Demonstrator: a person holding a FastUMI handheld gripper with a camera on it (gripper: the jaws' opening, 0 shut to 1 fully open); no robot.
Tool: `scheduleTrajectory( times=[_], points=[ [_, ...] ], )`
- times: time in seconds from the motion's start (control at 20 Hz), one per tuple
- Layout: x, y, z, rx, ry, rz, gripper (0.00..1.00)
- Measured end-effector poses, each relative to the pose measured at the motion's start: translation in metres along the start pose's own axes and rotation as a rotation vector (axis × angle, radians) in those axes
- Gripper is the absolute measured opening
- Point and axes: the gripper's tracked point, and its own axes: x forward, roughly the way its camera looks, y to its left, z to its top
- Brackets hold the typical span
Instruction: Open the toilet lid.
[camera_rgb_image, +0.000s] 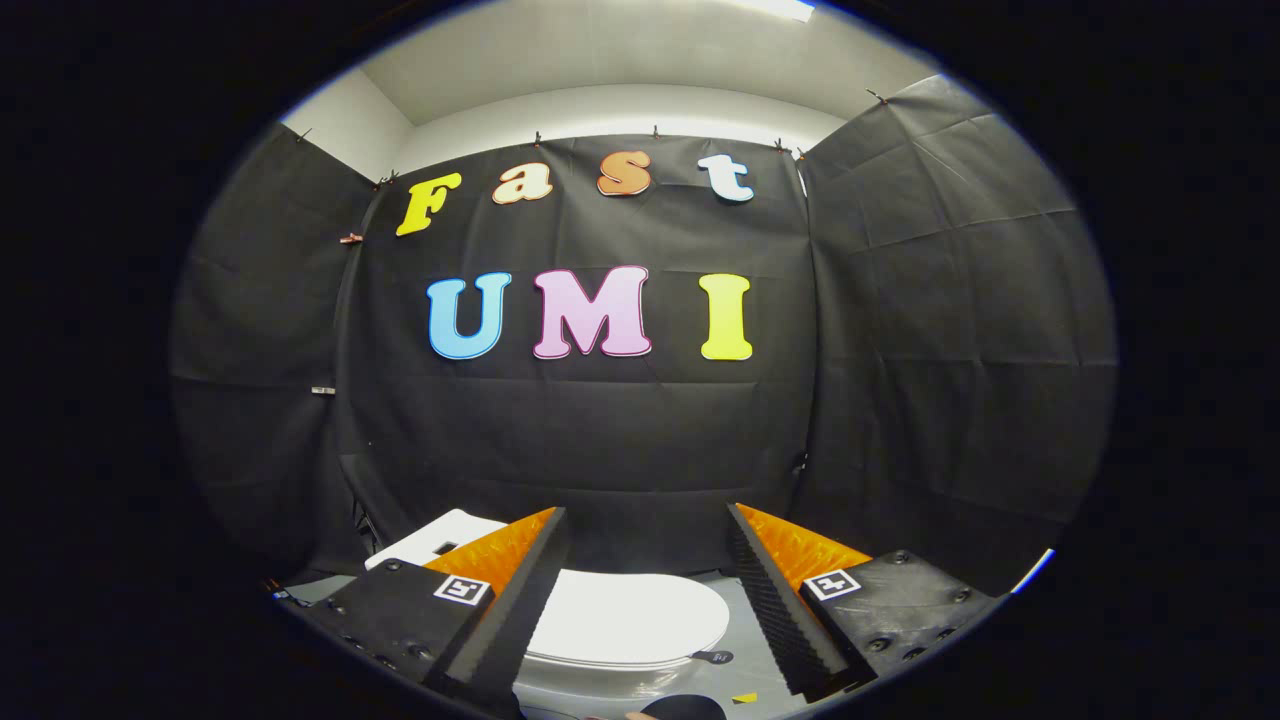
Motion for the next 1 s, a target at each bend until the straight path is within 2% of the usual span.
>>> scheduleTrajectory(
  times=[0.5, 0.7, 1.0],
  points=[
    [0.001, -0.003, -0.001, 0.007, 0.005, -0.016, 0.98],
    [0.007, -0.008, -0.009, 0.045, 0.026, -0.034, 0.98],
    [0.041, -0.042, -0.038, 0.145, 0.068, -0.081, 0.98]
  ],
)
